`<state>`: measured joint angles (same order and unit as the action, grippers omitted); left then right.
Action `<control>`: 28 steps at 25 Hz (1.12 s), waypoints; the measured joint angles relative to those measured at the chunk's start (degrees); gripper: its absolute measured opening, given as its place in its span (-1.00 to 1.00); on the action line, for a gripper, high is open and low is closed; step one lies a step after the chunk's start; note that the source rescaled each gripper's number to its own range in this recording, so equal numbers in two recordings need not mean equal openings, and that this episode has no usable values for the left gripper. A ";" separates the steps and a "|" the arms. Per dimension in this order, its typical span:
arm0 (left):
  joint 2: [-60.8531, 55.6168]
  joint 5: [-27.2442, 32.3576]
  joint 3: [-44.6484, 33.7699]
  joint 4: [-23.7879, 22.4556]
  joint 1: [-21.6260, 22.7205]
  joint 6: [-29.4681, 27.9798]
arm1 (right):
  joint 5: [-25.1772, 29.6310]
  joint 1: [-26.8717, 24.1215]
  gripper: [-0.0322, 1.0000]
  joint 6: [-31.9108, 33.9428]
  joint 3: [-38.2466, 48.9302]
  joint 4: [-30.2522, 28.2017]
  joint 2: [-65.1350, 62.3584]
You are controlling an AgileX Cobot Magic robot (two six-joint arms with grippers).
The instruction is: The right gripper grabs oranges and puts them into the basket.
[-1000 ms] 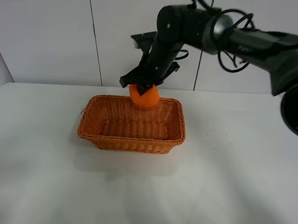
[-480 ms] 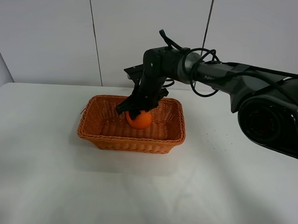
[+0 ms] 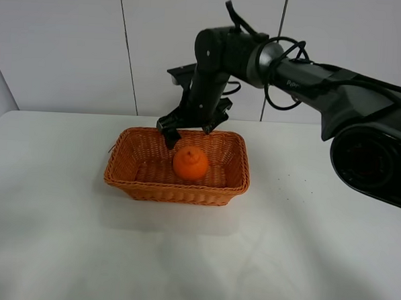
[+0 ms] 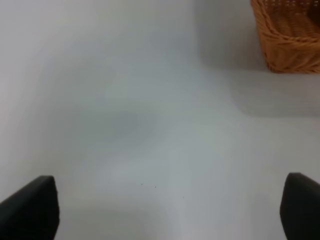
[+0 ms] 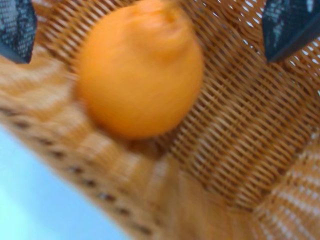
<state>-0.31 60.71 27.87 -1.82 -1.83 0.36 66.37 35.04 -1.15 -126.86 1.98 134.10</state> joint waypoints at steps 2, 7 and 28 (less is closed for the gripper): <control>0.00 0.00 0.00 0.00 0.00 0.00 | 2.29 0.00 1.00 0.00 -4.48 -1.98 -0.18; 0.00 0.00 0.00 0.00 0.00 0.00 | 2.99 -1.15 1.00 0.00 -8.44 -2.87 -1.93; 0.00 0.00 0.00 0.00 0.00 0.00 | 3.50 -33.02 1.00 0.00 -8.15 -1.48 -1.67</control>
<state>-0.31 60.71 27.87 -1.82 -1.83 0.36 69.87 2.02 -1.15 -135.01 0.50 132.43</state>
